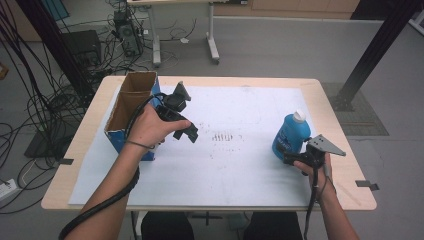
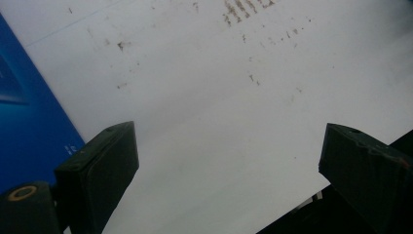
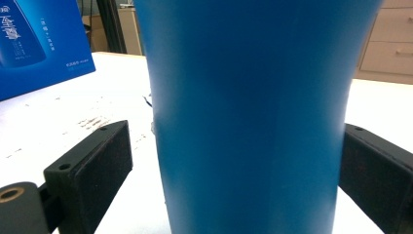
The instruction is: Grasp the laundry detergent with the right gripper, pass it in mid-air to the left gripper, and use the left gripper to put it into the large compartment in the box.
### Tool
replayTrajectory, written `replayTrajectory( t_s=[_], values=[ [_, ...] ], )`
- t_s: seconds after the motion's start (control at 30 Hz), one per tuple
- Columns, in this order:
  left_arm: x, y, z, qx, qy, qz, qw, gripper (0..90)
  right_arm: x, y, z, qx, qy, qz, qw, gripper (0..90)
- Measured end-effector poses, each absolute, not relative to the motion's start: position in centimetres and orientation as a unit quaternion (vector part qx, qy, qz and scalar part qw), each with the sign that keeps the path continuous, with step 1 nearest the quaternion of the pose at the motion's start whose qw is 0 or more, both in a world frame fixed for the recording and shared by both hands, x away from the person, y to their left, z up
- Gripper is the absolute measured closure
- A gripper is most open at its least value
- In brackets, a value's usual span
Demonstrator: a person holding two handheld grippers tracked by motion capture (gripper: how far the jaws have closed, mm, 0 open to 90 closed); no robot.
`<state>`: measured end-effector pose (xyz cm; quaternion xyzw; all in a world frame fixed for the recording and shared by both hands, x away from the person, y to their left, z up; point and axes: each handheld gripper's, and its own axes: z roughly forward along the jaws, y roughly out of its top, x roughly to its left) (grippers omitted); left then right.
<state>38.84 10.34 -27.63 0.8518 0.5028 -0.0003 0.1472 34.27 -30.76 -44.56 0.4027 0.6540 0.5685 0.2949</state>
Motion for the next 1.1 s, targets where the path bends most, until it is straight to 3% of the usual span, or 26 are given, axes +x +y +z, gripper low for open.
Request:
replayTrajectory(
  t_s=[0.8,1.1],
  values=[
    [38.77,10.25,-27.63,0.853,0.501,-0.002,0.146,7.7,34.31,-30.71,-44.57,0.398,0.654,0.574,0.291,12.0],
    [38.71,10.21,-27.45,0.854,0.5,-0.001,0.147,7.7,34.31,-30.75,-44.64,0.399,0.658,0.569,0.291,21.2]
  ],
)
